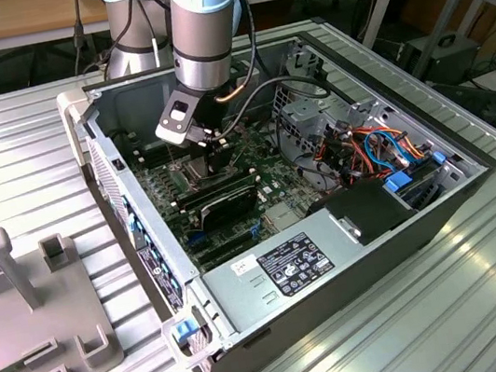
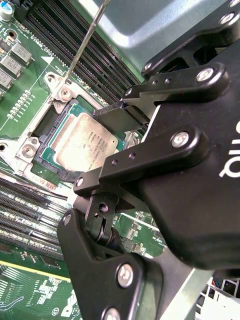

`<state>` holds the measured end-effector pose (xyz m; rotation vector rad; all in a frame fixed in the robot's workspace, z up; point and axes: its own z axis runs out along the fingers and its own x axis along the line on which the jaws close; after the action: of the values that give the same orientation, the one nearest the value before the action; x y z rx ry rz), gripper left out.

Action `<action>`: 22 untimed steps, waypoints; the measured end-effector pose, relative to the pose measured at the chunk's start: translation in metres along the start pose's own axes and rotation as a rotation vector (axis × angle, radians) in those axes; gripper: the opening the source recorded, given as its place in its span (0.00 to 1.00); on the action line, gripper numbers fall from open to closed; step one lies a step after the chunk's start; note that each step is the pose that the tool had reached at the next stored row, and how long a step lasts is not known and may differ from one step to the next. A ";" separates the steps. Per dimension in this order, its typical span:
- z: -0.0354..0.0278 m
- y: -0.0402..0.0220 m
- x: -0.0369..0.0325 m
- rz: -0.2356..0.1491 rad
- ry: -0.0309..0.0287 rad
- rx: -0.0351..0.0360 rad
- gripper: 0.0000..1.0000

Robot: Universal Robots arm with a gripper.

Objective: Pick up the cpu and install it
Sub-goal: 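Place the cpu into insertion slot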

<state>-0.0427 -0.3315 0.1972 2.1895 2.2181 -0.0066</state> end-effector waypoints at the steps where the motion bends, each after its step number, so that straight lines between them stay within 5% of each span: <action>1: 0.0002 0.0000 0.0000 0.000 0.0000 0.0000 0.55; 22: 0.0001 0.0000 0.0001 0.000 0.0001 -0.0001 0.55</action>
<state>-0.0427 -0.3314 0.1971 2.1895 2.2182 -0.0064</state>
